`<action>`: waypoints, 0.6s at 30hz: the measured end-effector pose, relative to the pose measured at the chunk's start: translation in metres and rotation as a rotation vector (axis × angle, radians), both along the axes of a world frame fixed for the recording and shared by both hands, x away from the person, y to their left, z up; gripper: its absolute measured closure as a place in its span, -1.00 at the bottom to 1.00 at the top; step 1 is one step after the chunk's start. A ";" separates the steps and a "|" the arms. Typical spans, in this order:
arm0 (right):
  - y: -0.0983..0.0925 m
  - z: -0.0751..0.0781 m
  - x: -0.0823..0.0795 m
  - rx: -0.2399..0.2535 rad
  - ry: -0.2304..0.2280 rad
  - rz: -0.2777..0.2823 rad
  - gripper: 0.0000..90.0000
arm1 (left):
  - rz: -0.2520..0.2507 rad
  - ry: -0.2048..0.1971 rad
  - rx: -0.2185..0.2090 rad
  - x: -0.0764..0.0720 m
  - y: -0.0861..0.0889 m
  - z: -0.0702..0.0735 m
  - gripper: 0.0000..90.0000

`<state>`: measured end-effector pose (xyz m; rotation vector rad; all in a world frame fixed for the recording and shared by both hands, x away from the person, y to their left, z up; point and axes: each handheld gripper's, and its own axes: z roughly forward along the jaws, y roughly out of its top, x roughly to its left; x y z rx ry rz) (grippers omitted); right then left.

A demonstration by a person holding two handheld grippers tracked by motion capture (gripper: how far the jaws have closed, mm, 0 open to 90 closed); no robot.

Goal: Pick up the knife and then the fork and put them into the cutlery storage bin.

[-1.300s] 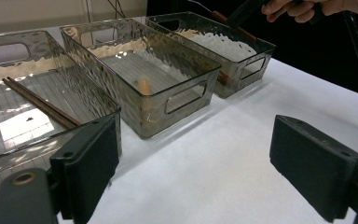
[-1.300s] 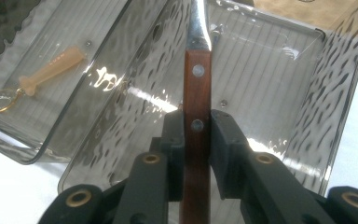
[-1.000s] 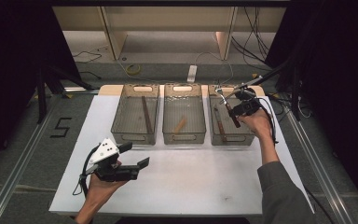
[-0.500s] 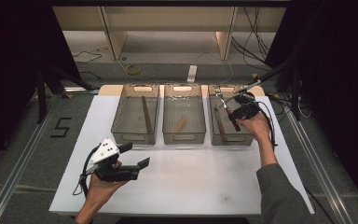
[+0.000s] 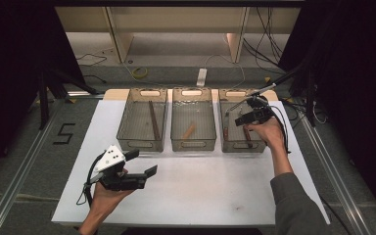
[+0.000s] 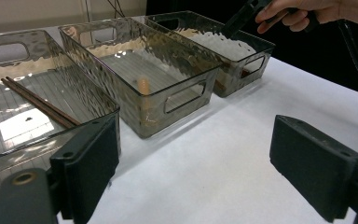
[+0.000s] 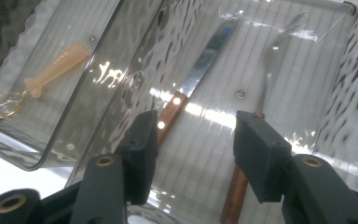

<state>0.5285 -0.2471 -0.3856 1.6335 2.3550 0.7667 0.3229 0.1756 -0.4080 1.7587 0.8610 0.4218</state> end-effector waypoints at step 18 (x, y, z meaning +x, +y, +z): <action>0.010 0.008 -0.011 0.009 -0.058 0.024 -0.35 | 0.001 0.001 -0.002 0.000 0.000 0.000 -0.67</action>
